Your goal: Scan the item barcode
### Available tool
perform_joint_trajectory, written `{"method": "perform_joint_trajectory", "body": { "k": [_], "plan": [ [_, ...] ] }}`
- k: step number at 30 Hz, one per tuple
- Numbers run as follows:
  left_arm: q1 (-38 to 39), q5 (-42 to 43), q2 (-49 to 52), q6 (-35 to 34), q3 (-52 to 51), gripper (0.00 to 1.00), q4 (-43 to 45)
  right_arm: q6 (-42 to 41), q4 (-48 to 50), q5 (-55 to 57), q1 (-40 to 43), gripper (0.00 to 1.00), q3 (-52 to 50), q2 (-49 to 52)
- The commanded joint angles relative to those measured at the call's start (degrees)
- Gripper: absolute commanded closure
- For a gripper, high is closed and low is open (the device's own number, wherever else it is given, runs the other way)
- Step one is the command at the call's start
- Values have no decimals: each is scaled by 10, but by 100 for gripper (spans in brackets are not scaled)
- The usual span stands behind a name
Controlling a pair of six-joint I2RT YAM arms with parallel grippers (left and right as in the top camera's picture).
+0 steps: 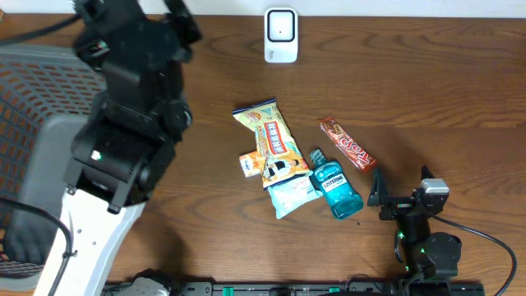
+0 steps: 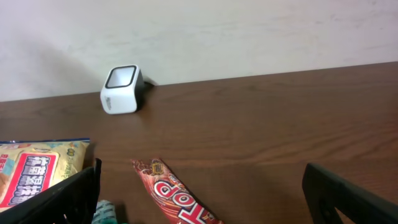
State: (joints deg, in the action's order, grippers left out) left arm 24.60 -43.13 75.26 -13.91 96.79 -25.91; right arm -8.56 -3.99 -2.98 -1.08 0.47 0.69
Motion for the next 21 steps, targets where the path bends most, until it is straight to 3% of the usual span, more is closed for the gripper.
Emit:
{"method": "perform_joint_trajectory", "body": {
  "k": [1,7,21],
  "plan": [
    [-34,-40,-14,79,-2,2,-7,-4,-1,3,1,1,-2,-2],
    [-65,2,-101,79,-57,2,-8,-4,-1,3,1,1,-2,-2],
    [-198,412,-417,77,-274,2,38,-4,-1,3,1,1,-2,-2]
  ]
}}
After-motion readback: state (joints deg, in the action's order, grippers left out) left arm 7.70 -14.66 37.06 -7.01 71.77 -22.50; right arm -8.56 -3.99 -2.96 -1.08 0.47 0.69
